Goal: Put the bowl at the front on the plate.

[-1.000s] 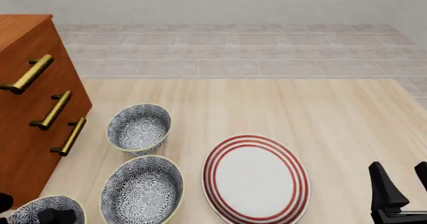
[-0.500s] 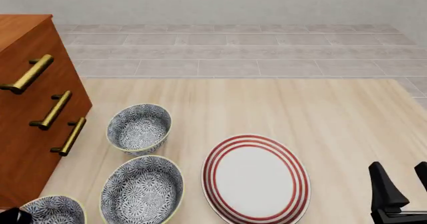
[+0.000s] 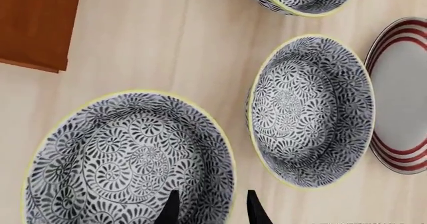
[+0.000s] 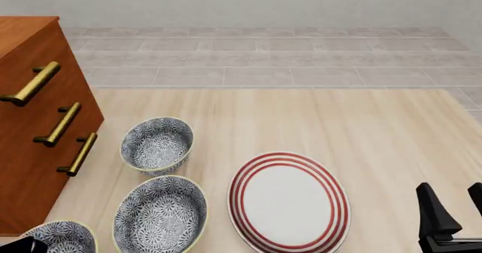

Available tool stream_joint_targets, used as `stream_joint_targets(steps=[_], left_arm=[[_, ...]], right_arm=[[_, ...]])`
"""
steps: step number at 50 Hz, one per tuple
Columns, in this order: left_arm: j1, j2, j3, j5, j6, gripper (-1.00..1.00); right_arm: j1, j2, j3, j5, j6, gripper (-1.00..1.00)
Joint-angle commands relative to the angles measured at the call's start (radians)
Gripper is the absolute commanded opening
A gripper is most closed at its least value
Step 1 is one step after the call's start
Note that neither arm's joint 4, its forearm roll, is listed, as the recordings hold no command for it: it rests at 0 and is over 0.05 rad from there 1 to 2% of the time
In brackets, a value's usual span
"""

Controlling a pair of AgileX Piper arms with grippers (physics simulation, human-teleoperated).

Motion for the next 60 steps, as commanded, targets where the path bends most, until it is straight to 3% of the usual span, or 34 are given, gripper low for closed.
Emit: stream_joint_targets(steps=[1,29,30,39,42,53,60], left_arm=[[-0.048,0.043,0.056,-0.056,-0.024,1.0],[-0.072,0.22,0.131,-0.27,-0.043,1.0],[-0.068,0.22,0.129,-0.273,-0.041,-1.0],[-0.024,0.214,0.076,-0.264,0.011,-1.0],[-0.011,0.238,0.091,-0.315,0.022,-1.0],[0.045,0.198,-0.007,-0.226,0.085,-1.0],[0.063,0.19,-0.006,-0.24,0.097,-1.0]], right_arm=[[0.0,-0.003,0.001,0.002,0.0,1.0],[0.0,-0.003,0.001,0.002,0.0,1.0],[0.0,-0.003,0.001,0.002,0.0,1.0],[0.0,-0.003,0.001,0.002,0.0,1.0],[0.0,-0.003,0.001,0.002,0.0,1.0],[0.0,-0.003,0.001,0.002,0.0,1.0],[0.0,-0.003,0.001,0.002,0.0,1.0]])
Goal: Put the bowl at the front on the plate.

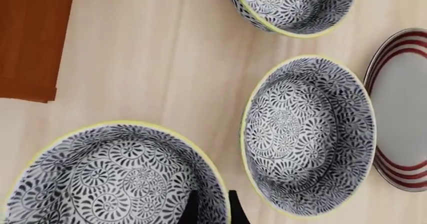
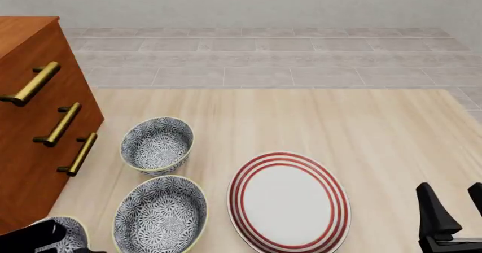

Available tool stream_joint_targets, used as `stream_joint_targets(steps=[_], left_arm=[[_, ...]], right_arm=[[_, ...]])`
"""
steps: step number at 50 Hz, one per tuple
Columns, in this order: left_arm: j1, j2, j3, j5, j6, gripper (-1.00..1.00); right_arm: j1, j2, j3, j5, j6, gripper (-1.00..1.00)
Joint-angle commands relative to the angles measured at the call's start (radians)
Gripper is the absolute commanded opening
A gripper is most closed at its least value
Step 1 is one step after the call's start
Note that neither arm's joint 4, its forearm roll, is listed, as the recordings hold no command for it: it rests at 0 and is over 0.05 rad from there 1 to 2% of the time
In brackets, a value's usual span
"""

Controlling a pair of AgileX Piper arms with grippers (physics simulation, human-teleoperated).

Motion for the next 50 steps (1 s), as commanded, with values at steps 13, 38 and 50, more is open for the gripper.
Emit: stream_joint_targets(steps=[13,38,50], left_arm=[[0.036,-0.019,-0.102,0.041,0.067,-1.0],[0.037,0.031,-0.231,0.027,0.116,-1.0],[0.031,0.041,-0.275,0.044,0.12,-1.0]], right_arm=[[0.0,-0.003,0.001,0.002,0.0,1.0],[0.0,-0.003,0.001,0.002,0.0,1.0],[0.0,-0.003,0.001,0.002,0.0,1.0]])
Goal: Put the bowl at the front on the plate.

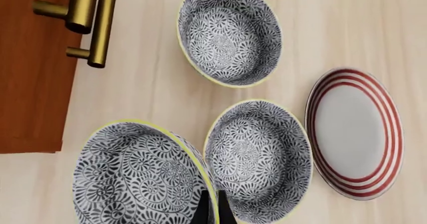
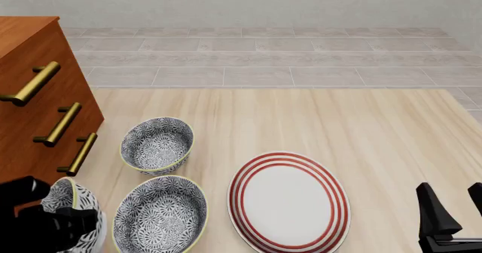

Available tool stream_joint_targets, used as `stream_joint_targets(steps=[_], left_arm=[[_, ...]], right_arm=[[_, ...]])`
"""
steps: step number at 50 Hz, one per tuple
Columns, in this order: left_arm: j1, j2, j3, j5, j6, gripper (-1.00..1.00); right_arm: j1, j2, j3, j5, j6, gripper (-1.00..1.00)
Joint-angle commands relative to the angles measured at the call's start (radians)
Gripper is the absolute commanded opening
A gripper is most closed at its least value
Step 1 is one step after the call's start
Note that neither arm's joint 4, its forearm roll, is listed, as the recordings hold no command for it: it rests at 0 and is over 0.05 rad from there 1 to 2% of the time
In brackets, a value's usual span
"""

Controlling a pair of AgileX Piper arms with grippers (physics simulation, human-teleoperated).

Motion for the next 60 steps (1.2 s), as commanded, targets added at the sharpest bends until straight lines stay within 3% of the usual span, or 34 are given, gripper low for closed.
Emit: stream_joint_targets(steps=[1,24,36,60], left_arm=[[-0.006,0.013,-0.036,-0.008,0.017,-1.0],[-0.073,0.065,-0.211,0.079,0.018,-1.0],[-0.123,0.137,-0.351,0.112,0.068,-1.0],[-0.271,0.329,-0.487,0.061,0.15,-1.0]], right_arm=[[0.0,-0.003,0.001,0.002,0.0,1.0],[0.0,-0.003,0.001,0.002,0.0,1.0],[0.0,-0.003,0.001,0.002,0.0,1.0],[0.0,-0.003,0.001,0.002,0.0,1.0]])
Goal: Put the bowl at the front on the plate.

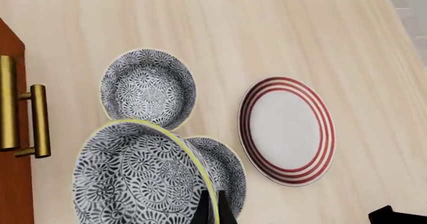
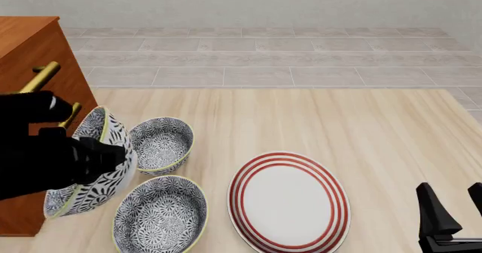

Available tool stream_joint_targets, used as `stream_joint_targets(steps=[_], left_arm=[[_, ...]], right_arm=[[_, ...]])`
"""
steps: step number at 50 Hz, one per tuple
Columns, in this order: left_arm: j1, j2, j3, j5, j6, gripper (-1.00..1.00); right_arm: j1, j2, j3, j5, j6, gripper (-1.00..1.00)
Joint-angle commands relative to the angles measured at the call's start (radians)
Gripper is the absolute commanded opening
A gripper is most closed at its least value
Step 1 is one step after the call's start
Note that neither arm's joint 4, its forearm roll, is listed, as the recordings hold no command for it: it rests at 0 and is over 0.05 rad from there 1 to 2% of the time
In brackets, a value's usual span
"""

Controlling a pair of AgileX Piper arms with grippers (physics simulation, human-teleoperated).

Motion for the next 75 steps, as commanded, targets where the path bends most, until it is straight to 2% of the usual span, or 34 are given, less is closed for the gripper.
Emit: stream_joint_targets(steps=[1,7,8,10,11,15,17,19,29,30,32,39,42,45,46,55,60,71,74,75], left_arm=[[-0.068,0.096,-0.045,-0.029,0.07,-1.0],[-0.106,0.127,-0.08,-0.027,0.071,-1.0],[-0.103,0.139,-0.091,-0.026,0.103,-1.0],[-0.1,0.145,-0.097,-0.027,0.098,-1.0],[-0.098,0.153,-0.103,-0.025,0.129,-1.0],[-0.105,0.157,-0.125,-0.018,0.148,-1.0],[-0.128,0.163,-0.134,-0.02,0.202,-1.0],[-0.153,0.181,-0.136,-0.013,0.166,-1.0],[-0.193,0.252,-0.247,-0.01,0.217,-1.0],[-0.235,0.293,-0.249,0.002,0.157,-1.0],[-0.256,0.308,-0.264,-0.007,0.222,-1.0],[-0.325,0.387,-0.308,-0.006,0.278,-1.0],[-0.341,0.414,-0.321,-0.005,0.257,-1.0],[-0.36,0.448,-0.333,-0.018,0.268,-1.0],[-0.357,0.45,-0.334,-0.025,0.293,-1.0],[-0.434,0.545,-0.386,-0.038,0.285,-1.0],[-0.477,0.604,-0.426,-0.049,0.257,-1.0],[-0.496,0.676,-0.46,-0.072,0.301,-1.0],[-0.5,0.688,-0.485,-0.081,0.351,-1.0],[-0.506,0.698,-0.501,-0.073,0.336,-1.0]], right_arm=[[0.0,-0.003,0.001,0.002,0.0,1.0],[0.0,-0.003,0.001,0.002,0.0,1.0],[0.0,-0.003,0.001,0.002,0.0,1.0],[0.0,-0.003,0.001,0.002,0.0,1.0],[0.0,-0.003,0.001,0.002,0.0,1.0],[0.0,-0.003,0.001,0.002,0.0,1.0],[0.0,-0.003,0.001,0.002,0.0,1.0],[0.0,-0.003,0.001,0.002,0.0,1.0],[0.0,-0.003,0.001,0.002,0.0,1.0],[0.0,-0.003,0.001,0.002,0.0,1.0],[0.0,-0.003,0.001,0.002,0.0,1.0],[0.0,-0.003,0.001,0.002,0.0,1.0],[0.0,-0.003,0.001,0.002,0.0,1.0],[0.0,-0.003,0.001,0.002,0.0,1.0],[0.0,-0.003,0.001,0.002,0.0,1.0],[0.0,-0.003,0.001,0.002,0.0,1.0],[0.0,-0.003,0.001,0.002,0.0,1.0],[0.0,-0.003,0.001,0.002,0.0,1.0],[0.0,-0.003,0.001,0.002,0.0,1.0],[0.0,-0.003,0.001,0.002,0.0,1.0]])
